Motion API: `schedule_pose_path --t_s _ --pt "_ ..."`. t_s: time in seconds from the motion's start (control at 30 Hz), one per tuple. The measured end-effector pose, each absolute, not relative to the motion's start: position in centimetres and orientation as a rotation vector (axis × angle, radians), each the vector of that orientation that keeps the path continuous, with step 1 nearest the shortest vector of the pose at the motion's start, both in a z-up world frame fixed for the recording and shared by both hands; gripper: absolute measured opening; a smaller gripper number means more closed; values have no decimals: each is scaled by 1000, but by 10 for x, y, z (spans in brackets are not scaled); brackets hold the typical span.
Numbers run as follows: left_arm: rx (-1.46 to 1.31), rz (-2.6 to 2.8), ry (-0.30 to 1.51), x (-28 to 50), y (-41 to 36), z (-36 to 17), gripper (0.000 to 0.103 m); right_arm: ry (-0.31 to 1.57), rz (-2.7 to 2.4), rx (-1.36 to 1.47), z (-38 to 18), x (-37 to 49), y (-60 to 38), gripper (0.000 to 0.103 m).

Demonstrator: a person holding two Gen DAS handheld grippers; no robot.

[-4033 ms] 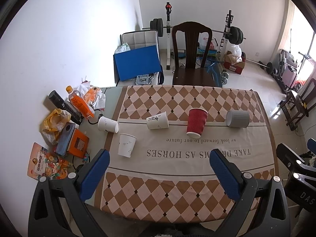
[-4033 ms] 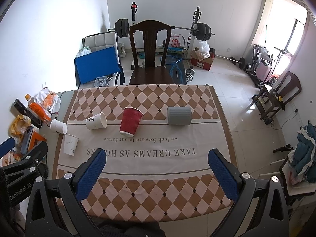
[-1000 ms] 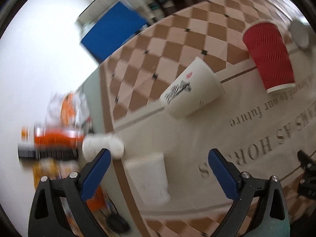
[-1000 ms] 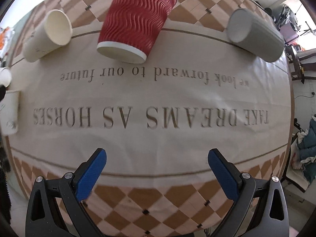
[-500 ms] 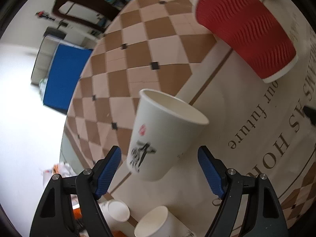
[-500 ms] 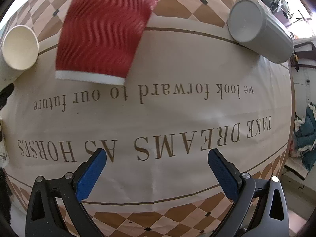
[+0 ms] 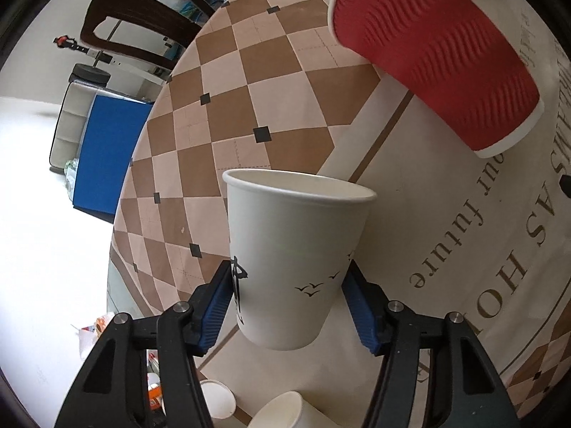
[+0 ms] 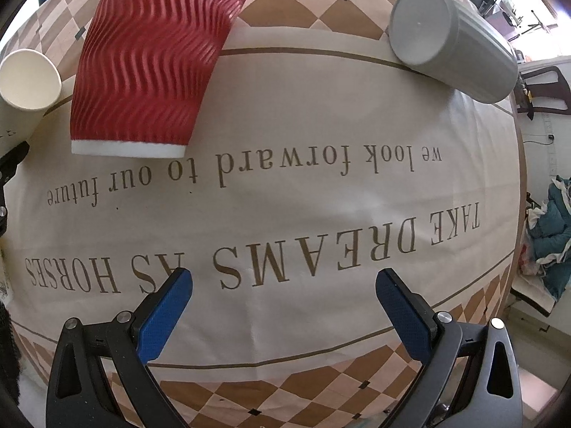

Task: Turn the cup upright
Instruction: 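Lift the white cup with the left tool and turn it rim up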

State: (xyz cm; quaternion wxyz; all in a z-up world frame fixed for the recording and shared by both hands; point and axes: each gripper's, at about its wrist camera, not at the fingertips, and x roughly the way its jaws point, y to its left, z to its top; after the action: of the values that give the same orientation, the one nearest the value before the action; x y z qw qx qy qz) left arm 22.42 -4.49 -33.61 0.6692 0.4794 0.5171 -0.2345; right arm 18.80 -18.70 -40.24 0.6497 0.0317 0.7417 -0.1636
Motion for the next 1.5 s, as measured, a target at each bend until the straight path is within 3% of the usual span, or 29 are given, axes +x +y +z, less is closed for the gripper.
schedule_pose_path --t_s 0.43,0.8,1.07,1.5 --pt "847 -367 1254 200 -20 -297 58 1655 -372 83 -382 156 -181 103" --pt "517 -180 1369 131 -19 -256 58 1589 -316 63 -351 103 -223 103" --pt "231 -143 1488 76 -53 -266 58 1582 -355 111 -341 81 -260 103" --pt "-111 -187 1665 46 -93 -309 58 1654 -439 178 -376 37 -329 103"
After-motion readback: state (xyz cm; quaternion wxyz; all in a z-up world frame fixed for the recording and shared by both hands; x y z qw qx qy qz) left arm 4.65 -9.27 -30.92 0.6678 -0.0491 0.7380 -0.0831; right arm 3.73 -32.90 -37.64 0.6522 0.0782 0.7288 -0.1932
